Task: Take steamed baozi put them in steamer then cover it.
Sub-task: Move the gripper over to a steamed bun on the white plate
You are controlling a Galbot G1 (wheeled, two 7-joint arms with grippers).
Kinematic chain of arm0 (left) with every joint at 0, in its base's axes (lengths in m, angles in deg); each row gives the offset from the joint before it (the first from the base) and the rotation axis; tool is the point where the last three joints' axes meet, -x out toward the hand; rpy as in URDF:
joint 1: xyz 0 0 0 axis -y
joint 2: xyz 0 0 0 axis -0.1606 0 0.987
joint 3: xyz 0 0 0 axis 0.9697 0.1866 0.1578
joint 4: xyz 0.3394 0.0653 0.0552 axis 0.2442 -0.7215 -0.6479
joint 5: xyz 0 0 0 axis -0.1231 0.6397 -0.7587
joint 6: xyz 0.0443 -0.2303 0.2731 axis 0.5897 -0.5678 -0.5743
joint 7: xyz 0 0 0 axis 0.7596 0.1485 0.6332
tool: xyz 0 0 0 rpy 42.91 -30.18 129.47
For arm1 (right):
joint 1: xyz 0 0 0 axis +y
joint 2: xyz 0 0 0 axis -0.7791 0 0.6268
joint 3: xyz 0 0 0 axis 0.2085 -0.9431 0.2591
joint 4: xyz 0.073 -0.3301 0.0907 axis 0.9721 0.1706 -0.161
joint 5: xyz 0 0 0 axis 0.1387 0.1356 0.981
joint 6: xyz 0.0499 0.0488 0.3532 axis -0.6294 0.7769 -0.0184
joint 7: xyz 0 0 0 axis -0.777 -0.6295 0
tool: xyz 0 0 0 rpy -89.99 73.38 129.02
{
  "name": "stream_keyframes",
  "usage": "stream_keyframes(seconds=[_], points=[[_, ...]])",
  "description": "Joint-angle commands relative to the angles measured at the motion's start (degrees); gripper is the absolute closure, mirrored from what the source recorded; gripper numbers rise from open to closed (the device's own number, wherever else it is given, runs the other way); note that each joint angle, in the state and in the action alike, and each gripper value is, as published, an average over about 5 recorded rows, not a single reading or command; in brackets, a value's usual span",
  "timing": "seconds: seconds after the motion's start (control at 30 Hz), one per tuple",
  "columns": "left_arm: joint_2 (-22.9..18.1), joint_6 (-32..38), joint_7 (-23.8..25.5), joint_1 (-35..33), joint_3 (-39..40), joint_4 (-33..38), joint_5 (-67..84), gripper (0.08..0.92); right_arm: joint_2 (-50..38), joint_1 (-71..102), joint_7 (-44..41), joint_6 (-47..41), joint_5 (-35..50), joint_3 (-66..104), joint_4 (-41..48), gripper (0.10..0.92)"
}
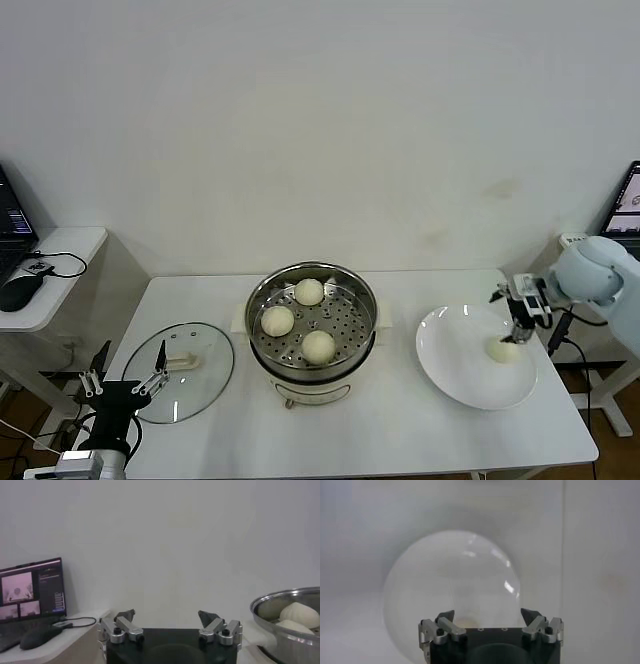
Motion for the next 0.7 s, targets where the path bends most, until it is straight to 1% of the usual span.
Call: stream_keyframes(seconds=[0.03,0.4,0.7], points=[[-0.3,0.0,0.0,-0.6,-0.1,0.0,-0.2,0.177,3.7,12.3,-0.7,6.2,-7.8,10.7,11.1,0.203],[-0.7,0.0,0.0,-0.6,-0.4,-0.2,-0.4,0.177,13.0,10.3,-0.1,8.9,-12.0,10.8,20.1,0.203],[-0.5,-0.1,0.1,-0.3,-0.6,-0.9,-0.2,0.177,15.6,9.6,-0.2,8.8,-13.5,10.5,23.3,0.203]])
